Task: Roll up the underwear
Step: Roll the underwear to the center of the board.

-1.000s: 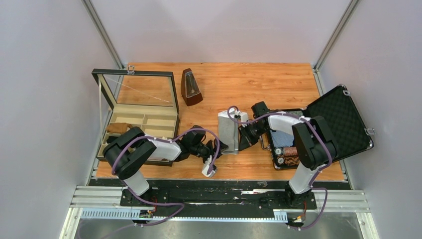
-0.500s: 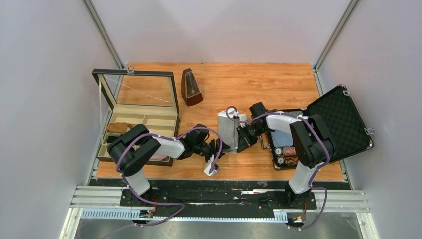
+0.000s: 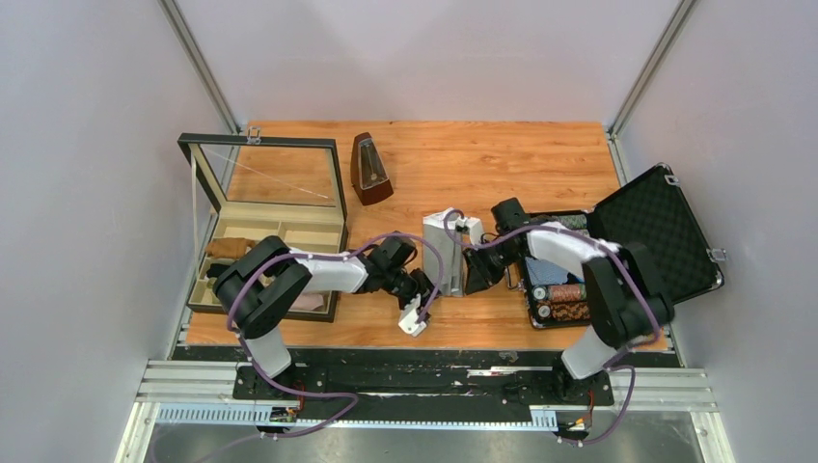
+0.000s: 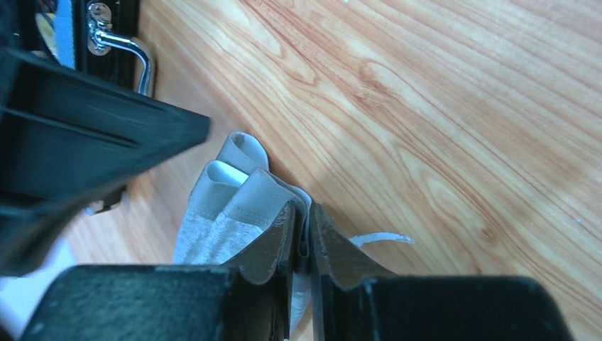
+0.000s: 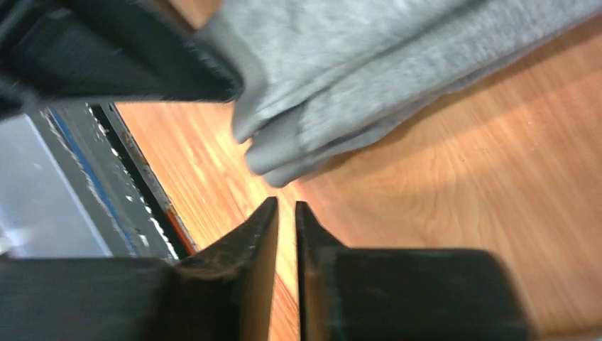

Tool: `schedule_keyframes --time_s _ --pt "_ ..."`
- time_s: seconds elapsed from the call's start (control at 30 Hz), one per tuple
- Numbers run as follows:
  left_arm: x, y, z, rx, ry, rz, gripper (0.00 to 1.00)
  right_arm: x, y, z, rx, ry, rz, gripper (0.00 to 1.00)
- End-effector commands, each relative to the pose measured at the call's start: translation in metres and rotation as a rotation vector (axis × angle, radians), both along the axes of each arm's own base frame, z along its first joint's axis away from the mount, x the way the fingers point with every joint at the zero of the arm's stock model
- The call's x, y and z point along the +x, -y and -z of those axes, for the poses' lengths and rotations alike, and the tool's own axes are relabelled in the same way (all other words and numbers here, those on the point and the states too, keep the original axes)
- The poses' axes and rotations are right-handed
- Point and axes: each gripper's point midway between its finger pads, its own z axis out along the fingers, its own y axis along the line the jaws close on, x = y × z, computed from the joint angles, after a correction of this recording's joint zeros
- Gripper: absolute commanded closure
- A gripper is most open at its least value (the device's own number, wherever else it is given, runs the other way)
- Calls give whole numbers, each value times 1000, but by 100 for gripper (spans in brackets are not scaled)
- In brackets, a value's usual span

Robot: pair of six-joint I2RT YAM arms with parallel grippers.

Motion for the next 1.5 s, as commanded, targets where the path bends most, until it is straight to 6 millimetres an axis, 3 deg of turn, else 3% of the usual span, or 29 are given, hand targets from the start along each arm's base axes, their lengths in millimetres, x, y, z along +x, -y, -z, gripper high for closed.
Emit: schedule_keyframes --time_s 0.0,0.07,0.2,0.27,0.63,1.0,1.2,1.47 --pt "-14 -3 -8 67 -218 -19 85 -1 1 -58 129 420 -212 74" --pt "-13 0 -17 66 -306 -38 90 -8 6 -68 177 669 -303 58" --pt "-8 5 -31 37 -418 -93 100 -11 2 -81 257 1139 -452 16" --pt "-3 6 -35 20 -451 -123 100 -19 -3 -74 267 1244 -541 12" --pt "14 5 -46 -28 -518 -199 100 3 -32 -60 185 1322 -498 14" --pt "36 10 -68 -102 -554 -272 100 7 -56 -52 182 1298 -472 15" --pt "34 10 -73 -118 -556 -261 100 15 -62 -44 154 1291 -448 20" --pt "31 3 -74 -117 -555 -247 100 25 -65 -45 128 1323 -428 35"
